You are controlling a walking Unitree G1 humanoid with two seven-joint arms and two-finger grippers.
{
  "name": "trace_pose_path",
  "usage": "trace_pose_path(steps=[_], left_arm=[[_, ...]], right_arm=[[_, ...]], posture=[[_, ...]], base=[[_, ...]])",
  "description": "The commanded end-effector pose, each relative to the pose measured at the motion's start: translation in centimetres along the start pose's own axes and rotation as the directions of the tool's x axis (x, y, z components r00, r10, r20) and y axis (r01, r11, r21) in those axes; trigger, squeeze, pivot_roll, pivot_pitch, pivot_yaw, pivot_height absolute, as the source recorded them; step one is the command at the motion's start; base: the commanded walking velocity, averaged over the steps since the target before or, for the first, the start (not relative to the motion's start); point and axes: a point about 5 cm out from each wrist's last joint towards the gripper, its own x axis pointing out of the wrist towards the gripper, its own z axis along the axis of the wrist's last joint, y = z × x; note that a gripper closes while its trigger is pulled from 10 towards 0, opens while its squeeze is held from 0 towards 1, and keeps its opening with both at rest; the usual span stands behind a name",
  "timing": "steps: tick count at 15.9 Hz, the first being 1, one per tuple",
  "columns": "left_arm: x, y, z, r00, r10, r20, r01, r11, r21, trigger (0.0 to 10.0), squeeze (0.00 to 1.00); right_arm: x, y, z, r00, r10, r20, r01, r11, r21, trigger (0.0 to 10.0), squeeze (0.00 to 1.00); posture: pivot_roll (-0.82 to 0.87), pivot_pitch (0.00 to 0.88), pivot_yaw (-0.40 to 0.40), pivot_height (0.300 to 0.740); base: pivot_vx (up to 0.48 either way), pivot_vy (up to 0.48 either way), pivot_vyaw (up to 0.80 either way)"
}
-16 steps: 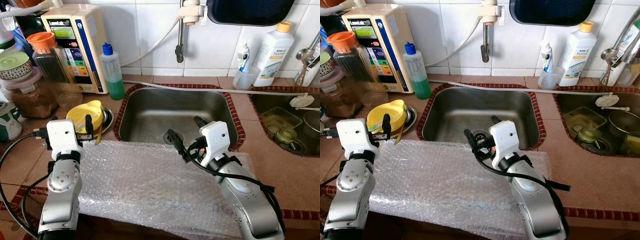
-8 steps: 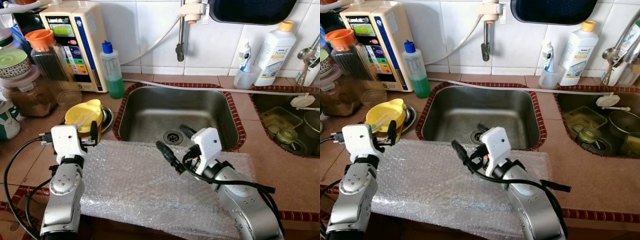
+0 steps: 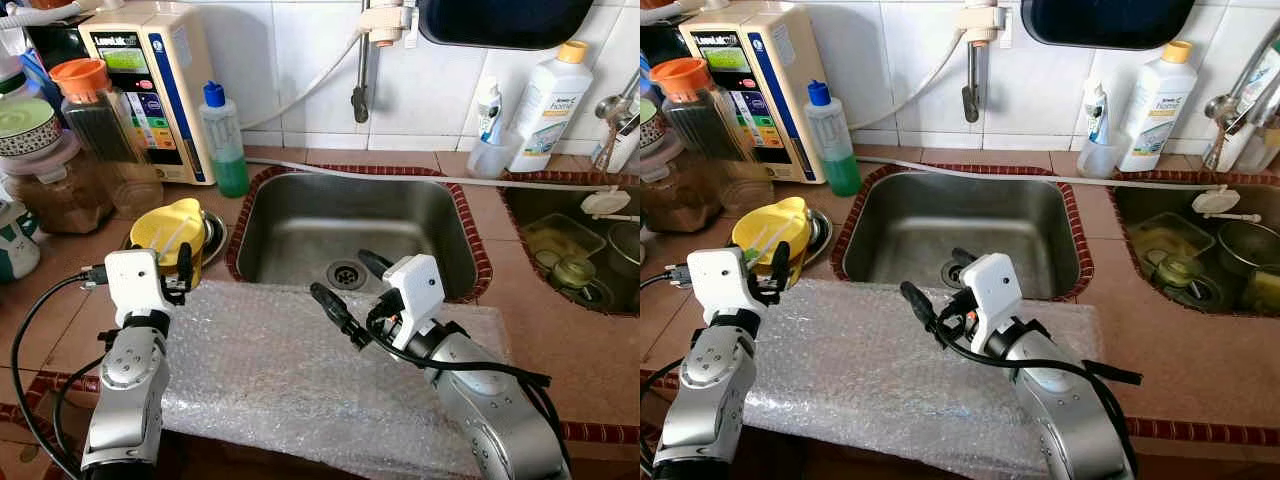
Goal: Kitchen organization
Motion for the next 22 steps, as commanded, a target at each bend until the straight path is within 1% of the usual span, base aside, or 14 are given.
trace_pose_path(steps=[1,4,7,10,12,13,14,15,17,19,21,22], left_arm=[[0.2,0.1,0.1,1.0,0.003,0.006,-0.003,1.0,-0.002,0.0,0.0],[0.2,0.1,0.2,1.0,0.007,0.007,-0.007,1.0,0.001,0.0,0.0],[0.2,0.2,0.2,1.0,0.008,0.009,-0.008,1.0,0.003,0.0,0.0],[0.1,0.2,0.3,1.0,0.017,0.011,-0.017,1.0,0.01,0.0,0.0],[0.1,0.3,0.2,1.0,0.023,0.01,-0.024,1.0,0.016,0.0,0.0],[0.0,0.4,0.2,0.999,0.037,0.012,-0.037,0.999,0.022,0.0,0.0],[-0.1,0.4,0.2,0.999,0.037,0.012,-0.037,0.999,0.021,0.0,0.0],[-0.2,0.4,0.2,0.999,0.038,0.014,-0.038,0.999,0.02,0.0,0.0],[-0.2,0.3,0.2,0.999,0.036,0.015,-0.036,0.999,0.016,0.0,0.0],[-0.3,0.2,0.2,0.999,0.036,0.016,-0.036,0.999,0.012,0.0,0.0],[-0.4,0.2,0.2,0.999,0.033,0.017,-0.033,0.999,0.009,0.0,0.0],[-0.4,0.2,0.2,0.999,0.031,0.016,-0.031,0.999,0.01,0.0,0.0]], right_arm=[[0.0,0.3,0.4,0.999,0.031,0.017,-0.031,0.999,0.019,10.0,0.0],[-0.2,0.6,0.9,0.996,0.074,0.044,-0.076,0.996,0.049,10.0,0.0],[-0.3,0.5,1.1,0.994,0.088,0.058,-0.092,0.993,0.071,10.0,0.0],[-0.3,0.5,1.5,0.991,0.107,0.079,-0.116,0.986,0.121,10.0,0.0],[-0.4,0.3,1.7,0.989,0.124,0.077,-0.133,0.983,0.129,10.0,0.0],[-0.5,0.0,1.8,0.988,0.135,0.078,-0.145,0.979,0.143,10.0,0.0],[-0.5,-0.5,2.2,0.988,0.122,0.097,-0.136,0.979,0.154,10.0,0.0],[-0.4,-1.6,3.3,0.985,0.068,0.159,-0.097,0.978,0.183,10.0,0.0],[-0.2,-2.7,4.4,0.975,-0.004,0.222,-0.046,0.974,0.22,10.0,0.0],[-0.2,-2.9,4.4,0.976,-0.001,0.216,-0.047,0.975,0.215,10.0,0.0],[-0.3,-2.7,4.1,0.981,0.025,0.191,-0.068,0.972,0.223,10.0,0.0],[-0.4,-2.3,3.6,0.986,0.074,0.15,-0.105,0.971,0.213,10.0,0.0]], posture=[[-0.02,0.016,0.053,0.74],[-0.02,0.016,0.053,0.74],[-0.02,0.016,0.053,0.74],[-0.01,0.016,0.051,0.74],[-0.01,0.016,0.048,0.74],[-0.01,0.015,0.047,0.74],[-0.01,0.013,0.043,0.74],[-0.01,0.013,0.041,0.74],[0.0,0.013,0.036,0.74],[0.0,0.013,0.032,0.74],[0.0,0.015,0.029,0.74],[0.0,0.017,0.027,0.74]], base=[[0.0,0.0,0.0],[0.0,0.0,0.0],[0.0,0.0,0.0],[0.0,0.0,0.0],[0.0,0.0,0.0],[0.0,0.0,0.0],[0.0,0.0,0.0],[0.0,0.0,0.0],[0.0,0.0,0.0],[0.0,0.0,0.0],[0.0,0.0,0.0],[0.0,0.0,0.0]])
